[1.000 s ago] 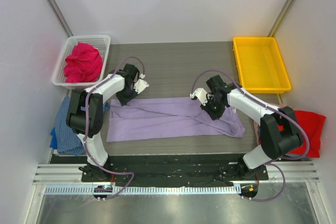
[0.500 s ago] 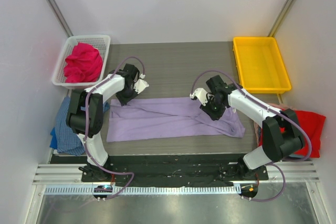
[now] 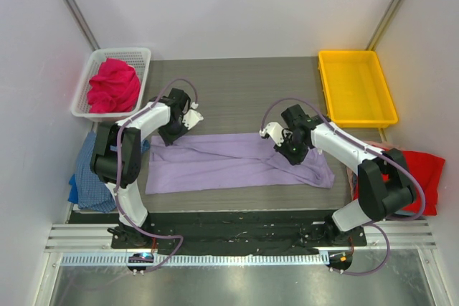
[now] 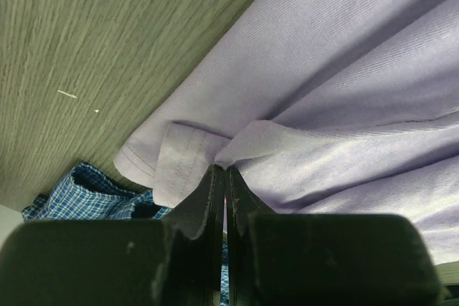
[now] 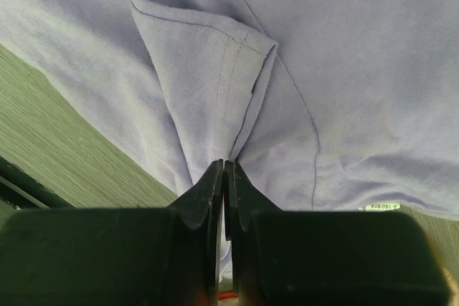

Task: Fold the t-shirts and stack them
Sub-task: Fold the other side of the tshirt into a rectangle

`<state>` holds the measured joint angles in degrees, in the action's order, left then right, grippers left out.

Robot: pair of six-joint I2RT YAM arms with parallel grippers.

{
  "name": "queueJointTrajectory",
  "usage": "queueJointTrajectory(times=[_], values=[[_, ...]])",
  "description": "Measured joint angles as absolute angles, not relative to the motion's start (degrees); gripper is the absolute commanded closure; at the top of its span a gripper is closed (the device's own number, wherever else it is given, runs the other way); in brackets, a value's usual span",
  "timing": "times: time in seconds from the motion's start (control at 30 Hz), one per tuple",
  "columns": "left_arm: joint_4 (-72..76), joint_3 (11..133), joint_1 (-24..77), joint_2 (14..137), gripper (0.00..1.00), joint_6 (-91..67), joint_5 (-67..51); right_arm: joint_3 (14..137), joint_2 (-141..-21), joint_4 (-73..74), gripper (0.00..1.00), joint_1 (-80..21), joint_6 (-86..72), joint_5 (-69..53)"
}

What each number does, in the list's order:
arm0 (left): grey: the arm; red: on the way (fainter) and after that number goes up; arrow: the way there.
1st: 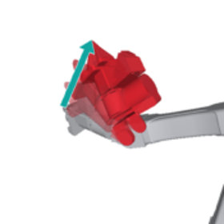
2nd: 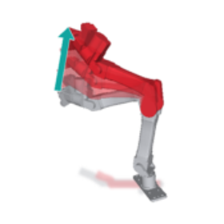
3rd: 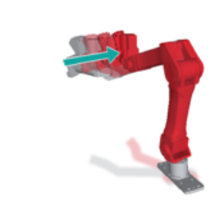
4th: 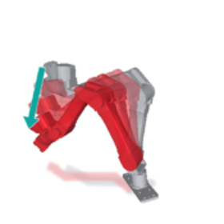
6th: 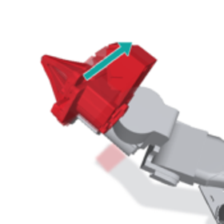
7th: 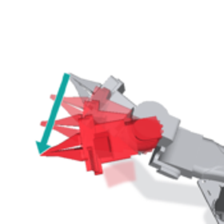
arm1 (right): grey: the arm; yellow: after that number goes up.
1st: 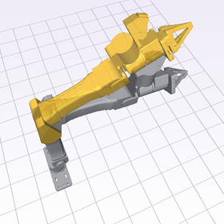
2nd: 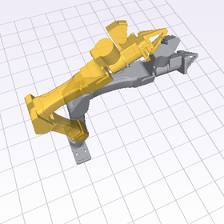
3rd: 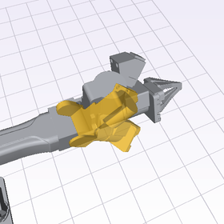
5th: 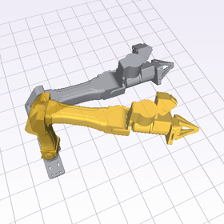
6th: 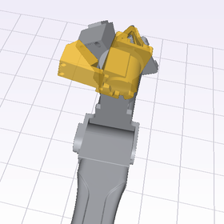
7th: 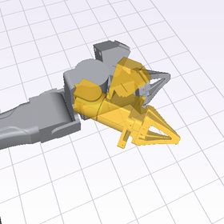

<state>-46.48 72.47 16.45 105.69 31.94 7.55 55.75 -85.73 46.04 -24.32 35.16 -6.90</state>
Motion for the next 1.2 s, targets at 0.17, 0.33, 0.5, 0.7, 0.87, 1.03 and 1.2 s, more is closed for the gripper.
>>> queueJointTrajectory(times=[0.17, 0.33, 0.5, 0.7, 0.87, 1.03, 1.2], values=[[-46.37, 72.29, 16.45, 105.69, 0.96, 31.94, 7.57, 55.48, -85.73, 45.91, 0.99, -24.34, 34.98, -6.79], [-46.3, 72.29, 16.45, 105.69, 0.96, 31.94, 7.57, 55.48, -85.73, 45.95, 0.99, -24.71, 34.94, -6.76], [-46.3, 72.29, 16.45, 105.69, 0.95, 31.94, 7.57, 55.48, -85.71, 46.5, 0.99, -26.33, 34.74, -6.81], [-46.3, 72.29, 16.45, 105.69, 0.96, 31.94, 7.57, 55.27, -85.19, 47.31, 0.99, -28.45, 34.54, -6.94], [-46.3, 72.29, 16.45, 105.69, 0.96, 31.94, 7.57, 54.24, -84.62, 47.97, 0.99, -29.85, 34.57, -7.18], [-46.3, 72.29, 16.45, 105.69, 0.96, 31.94, 7.64, 52.58, -83.74, 49.87, 0.99, -31.05, 34.59, -7.29], [-46.33, 72.29, 16.45, 105.69, 0.96, 31.94, 7.75, 52.51, -81.65, 50.54, 0.74, -31.18, 34.68, -6.46]])
